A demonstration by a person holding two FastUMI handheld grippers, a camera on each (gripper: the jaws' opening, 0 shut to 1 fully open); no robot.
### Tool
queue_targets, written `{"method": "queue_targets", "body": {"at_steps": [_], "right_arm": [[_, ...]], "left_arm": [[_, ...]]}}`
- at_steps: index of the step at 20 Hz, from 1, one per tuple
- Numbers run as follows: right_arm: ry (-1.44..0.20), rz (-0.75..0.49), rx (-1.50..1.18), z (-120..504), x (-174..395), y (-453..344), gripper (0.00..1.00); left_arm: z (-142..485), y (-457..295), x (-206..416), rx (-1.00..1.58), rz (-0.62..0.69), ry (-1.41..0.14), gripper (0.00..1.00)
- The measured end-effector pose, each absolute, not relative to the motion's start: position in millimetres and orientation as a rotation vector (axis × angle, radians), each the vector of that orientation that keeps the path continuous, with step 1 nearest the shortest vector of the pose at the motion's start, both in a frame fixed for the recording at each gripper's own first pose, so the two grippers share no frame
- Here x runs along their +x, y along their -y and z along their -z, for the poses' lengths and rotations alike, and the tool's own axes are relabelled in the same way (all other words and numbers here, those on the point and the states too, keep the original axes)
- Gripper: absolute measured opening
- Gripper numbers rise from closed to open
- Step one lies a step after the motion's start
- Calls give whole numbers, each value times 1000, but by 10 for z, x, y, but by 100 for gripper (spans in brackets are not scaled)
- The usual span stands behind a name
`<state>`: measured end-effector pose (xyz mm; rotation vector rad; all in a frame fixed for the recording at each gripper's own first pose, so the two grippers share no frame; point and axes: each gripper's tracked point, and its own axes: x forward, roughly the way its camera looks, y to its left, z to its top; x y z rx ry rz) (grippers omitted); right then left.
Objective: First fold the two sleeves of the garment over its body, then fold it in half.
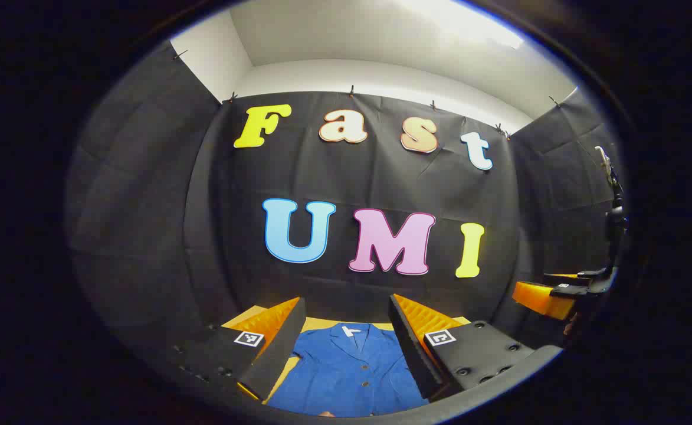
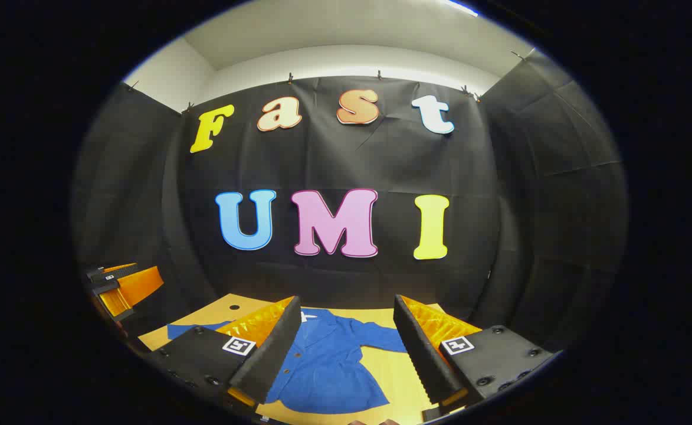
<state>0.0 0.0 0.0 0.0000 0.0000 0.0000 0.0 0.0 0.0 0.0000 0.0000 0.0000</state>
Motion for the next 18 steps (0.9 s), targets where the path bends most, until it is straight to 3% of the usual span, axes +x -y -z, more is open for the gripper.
{"method": "queue_targets", "body": {"at_steps": [5, 10, 18], "right_arm": [[31, 14, -72, -120, 86, 86, 96], [6, -54, -49, -43, 128, -97, 96], [44, -28, -138, -116, 100, -96, 98]], "left_arm": [[29, 29, 31, 24, -1, -8, 81], [36, 50, 53, 17, 0, -19, 81], [49, 30, 47, 15, -4, -22, 81]]}}
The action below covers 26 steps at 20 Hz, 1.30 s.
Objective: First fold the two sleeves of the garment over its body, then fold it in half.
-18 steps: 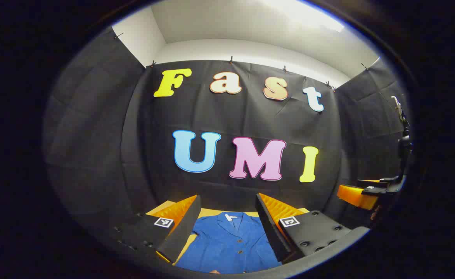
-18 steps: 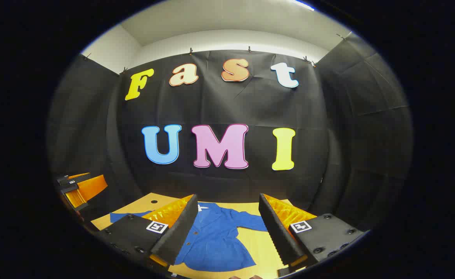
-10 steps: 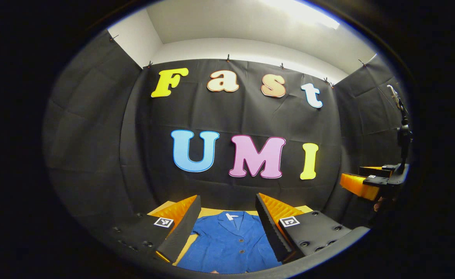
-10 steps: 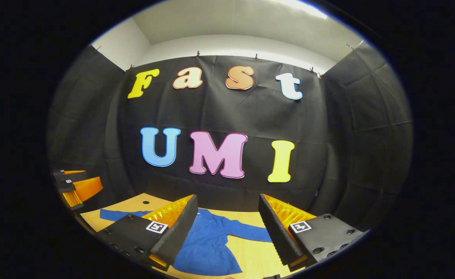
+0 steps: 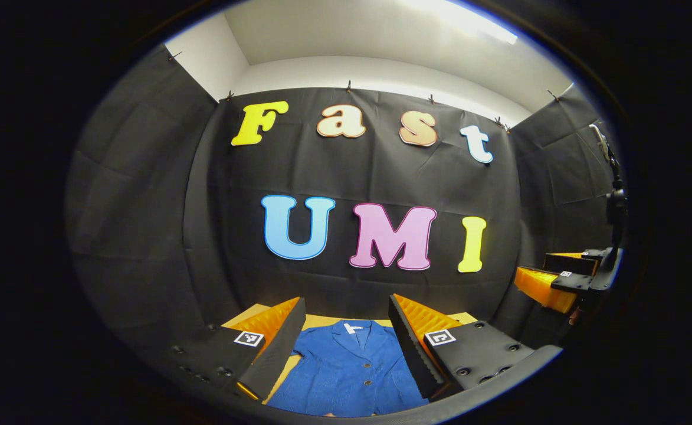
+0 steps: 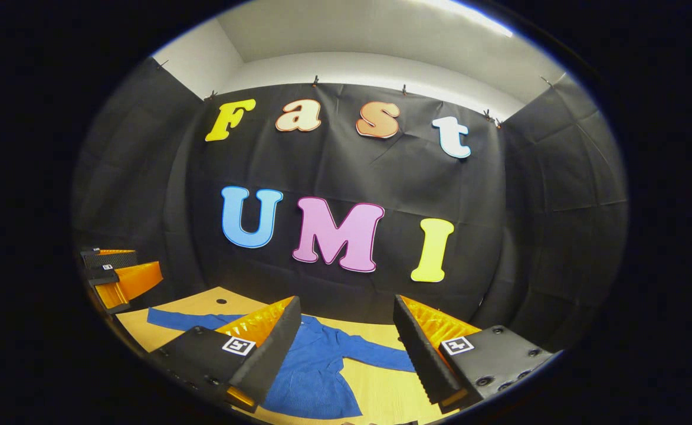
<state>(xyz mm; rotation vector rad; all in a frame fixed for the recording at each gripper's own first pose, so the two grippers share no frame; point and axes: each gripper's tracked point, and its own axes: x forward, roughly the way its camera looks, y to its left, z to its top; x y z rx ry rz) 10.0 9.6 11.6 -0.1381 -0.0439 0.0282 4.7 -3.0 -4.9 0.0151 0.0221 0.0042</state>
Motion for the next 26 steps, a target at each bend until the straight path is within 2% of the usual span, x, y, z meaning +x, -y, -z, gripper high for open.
{"method": "queue_targets", "body": {"at_steps": [3, 4, 5, 8, 11, 13, 14, 26], "right_arm": [[36, -20, -139, -108, 108, -72, 99], [33, -14, -140, -98, 108, -54, 96], [30, -9, -139, -97, 105, -37, 98], [22, 7, -133, -90, 104, 3, 98], [24, 21, -136, -106, 110, 31, 96], [25, 33, -135, -108, 110, 73, 98], [25, 40, -134, -112, 117, 90, 98], [20, 91, -114, -167, 156, 234, 98]], "left_arm": [[19, 31, 47, 8, 3, -10, 83], [28, 34, 25, 9, 4, -10, 81], [29, 29, 28, 9, 5, -9, 83], [69, 33, 25, -3, 9, -20, 80], [49, 40, 11, -2, 12, -15, 81], [54, 18, -13, 4, 11, -15, 83], [74, 20, -28, 5, 12, -16, 80], [-35, -57, -16, 16, 11, 10, 84]]}}
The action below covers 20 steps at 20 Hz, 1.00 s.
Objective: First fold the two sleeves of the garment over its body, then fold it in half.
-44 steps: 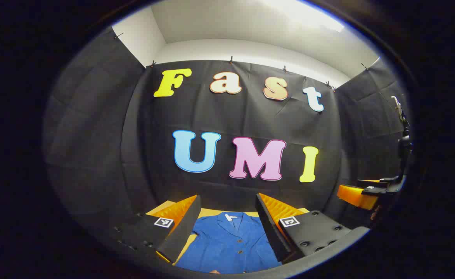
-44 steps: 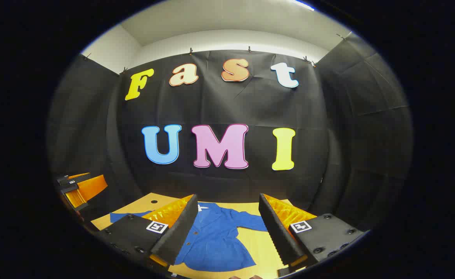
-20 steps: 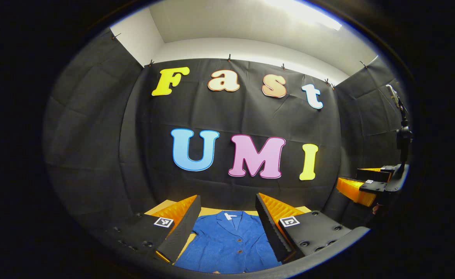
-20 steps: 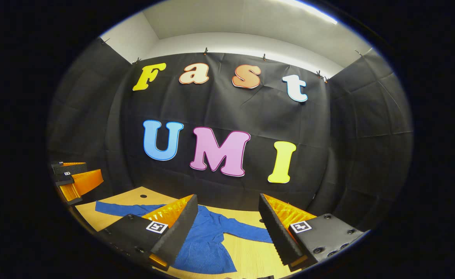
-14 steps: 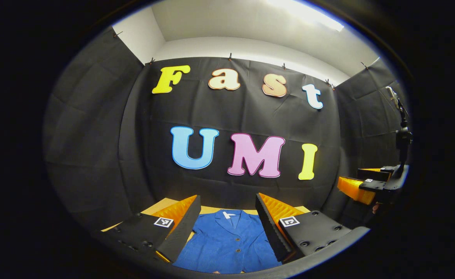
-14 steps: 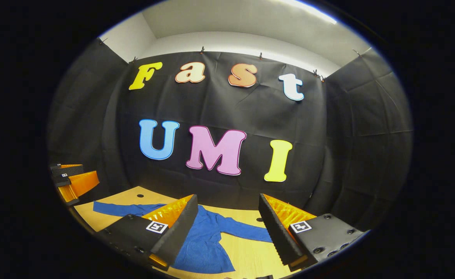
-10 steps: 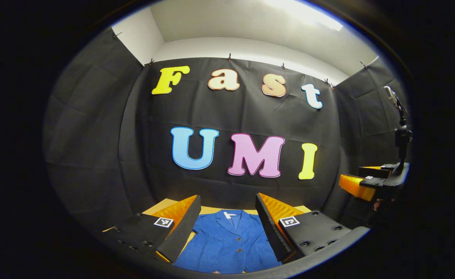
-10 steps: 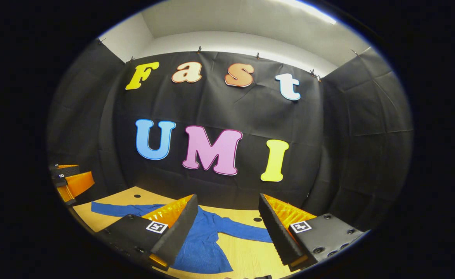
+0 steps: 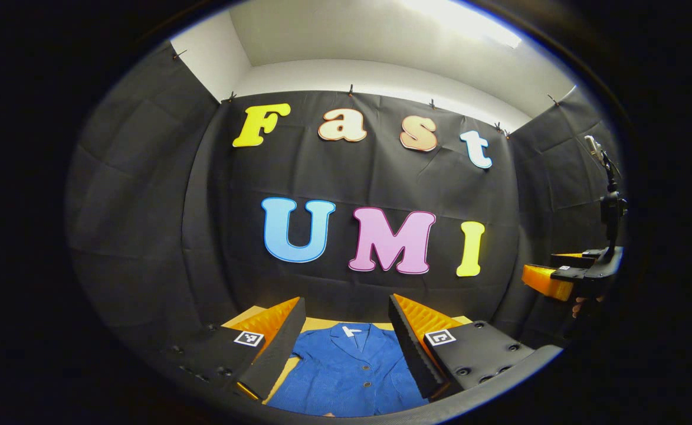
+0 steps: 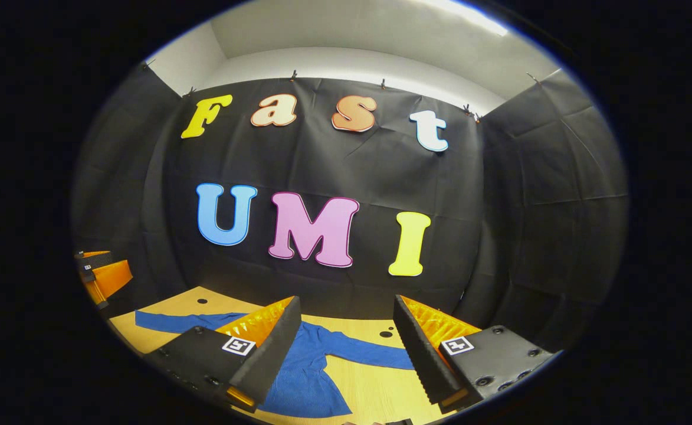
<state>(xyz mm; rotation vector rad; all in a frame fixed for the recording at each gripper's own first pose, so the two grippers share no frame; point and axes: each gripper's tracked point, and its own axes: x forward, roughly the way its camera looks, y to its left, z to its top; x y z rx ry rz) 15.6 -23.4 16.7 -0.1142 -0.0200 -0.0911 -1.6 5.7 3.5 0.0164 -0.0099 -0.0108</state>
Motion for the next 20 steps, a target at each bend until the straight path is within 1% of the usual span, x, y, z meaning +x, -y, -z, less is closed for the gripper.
{"method": "queue_targets", "body": {"at_steps": [3, 4, 5, 6, 7, 11, 12, 13, 14, 15, 16, 17, 19, 20], "right_arm": [[26, 112, -132, -198, 179, 311, 98], [31, 120, -135, -225, 194, 354, 96], [34, 129, -136, -244, 206, 390, 96], [38, 141, -138, -266, 226, 450, 98], [40, 156, -138, -294, 255, 523, 98], [57, 205, -167, -401, 398, 773, 98], [60, 213, -176, -419, 433, 836, 96], [67, 220, -185, -449, 475, 893, 98], [70, 227, -198, -478, 527, 947, 98], [71, 229, -205, -479, 586, 1003, 96], [62, 232, -203, -459, 653, 1064, 98], [51, 236, -195, -426, 735, 1162, 98], [21, 270, -189, -359, 955, 1433, 98], [3, 297, -191, -310, 1066, 1600, 96]], "left_arm": [[-33, -32, 1, 17, 21, 6, 81], [-13, -40, 6, 12, 24, 2, 81], [5, -54, 29, 9, 25, -1, 81], [11, -60, 38, 7, 24, -1, 81], [7, -55, 43, 6, 26, -2, 80], [42, -44, 119, 1, 32, -5, 82], [71, -32, 152, -4, 37, -9, 81], [87, -18, 191, -8, 40, -14, 81], [99, -4, 215, -11, 42, -18, 81], [106, 17, 266, -14, 45, -21, 81], [130, 52, 313, -16, 48, -24, 81], [137, 85, 373, -13, 51, -26, 81], [139, 136, 464, 0, 52, -25, 81], [154, 160, 509, 7, 52, -23, 81]]}}
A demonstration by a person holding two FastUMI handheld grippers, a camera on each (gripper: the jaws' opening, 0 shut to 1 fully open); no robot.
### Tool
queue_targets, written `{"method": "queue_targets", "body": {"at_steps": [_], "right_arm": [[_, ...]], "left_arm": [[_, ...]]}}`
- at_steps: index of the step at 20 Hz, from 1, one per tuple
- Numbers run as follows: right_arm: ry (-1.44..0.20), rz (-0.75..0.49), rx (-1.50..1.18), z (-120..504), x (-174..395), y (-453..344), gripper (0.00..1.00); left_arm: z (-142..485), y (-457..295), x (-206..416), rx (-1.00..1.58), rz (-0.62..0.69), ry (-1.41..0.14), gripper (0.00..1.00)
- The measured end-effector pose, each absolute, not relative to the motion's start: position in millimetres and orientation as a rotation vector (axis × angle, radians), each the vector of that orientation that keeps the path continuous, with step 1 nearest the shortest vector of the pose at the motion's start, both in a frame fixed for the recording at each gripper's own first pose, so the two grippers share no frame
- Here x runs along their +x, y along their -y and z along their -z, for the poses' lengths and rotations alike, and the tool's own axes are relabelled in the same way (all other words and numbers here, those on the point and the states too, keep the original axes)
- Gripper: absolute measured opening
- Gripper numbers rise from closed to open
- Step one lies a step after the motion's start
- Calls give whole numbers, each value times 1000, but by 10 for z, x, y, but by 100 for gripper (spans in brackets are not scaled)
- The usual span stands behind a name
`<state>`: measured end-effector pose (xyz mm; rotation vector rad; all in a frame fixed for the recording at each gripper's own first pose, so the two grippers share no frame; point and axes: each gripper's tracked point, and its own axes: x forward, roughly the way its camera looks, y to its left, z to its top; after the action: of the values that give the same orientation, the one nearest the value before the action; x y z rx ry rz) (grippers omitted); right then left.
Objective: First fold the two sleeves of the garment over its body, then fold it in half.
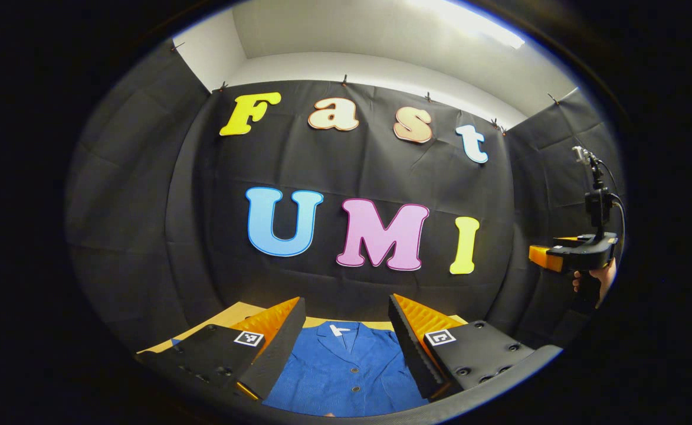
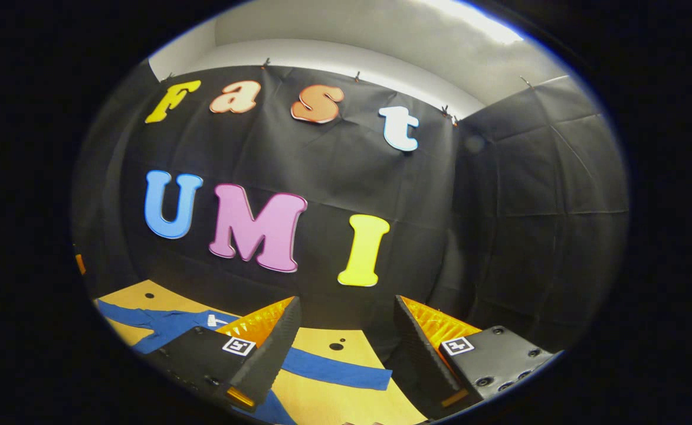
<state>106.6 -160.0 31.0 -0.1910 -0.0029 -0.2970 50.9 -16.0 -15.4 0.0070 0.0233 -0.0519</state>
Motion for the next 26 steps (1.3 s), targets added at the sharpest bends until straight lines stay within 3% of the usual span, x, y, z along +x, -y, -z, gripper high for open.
{"method": "queue_targets", "body": {"at_steps": [6, 11, 17, 21, 26], "right_arm": [[-87, 354, -315, 236, 1827, 2271, 96], [-443, 329, -233, 1784, 2469, 2742, 99], [-896, 411, 56, 3443, 2456, 3364, 99], [-1022, 495, 131, 3880, 2358, 3564, 100], [-1141, 494, 183, 4117, 2157, 3553, 100]], "left_arm": [[300, 292, 857, 23, 13, -62, 82], [540, 303, 1124, 54, -38, -123, 82], [726, 295, 1399, 69, -96, -181, 81], [815, 383, 1562, 95, -94, -211, 82], [900, 539, 1712, 97, -59, -223, 81]]}}
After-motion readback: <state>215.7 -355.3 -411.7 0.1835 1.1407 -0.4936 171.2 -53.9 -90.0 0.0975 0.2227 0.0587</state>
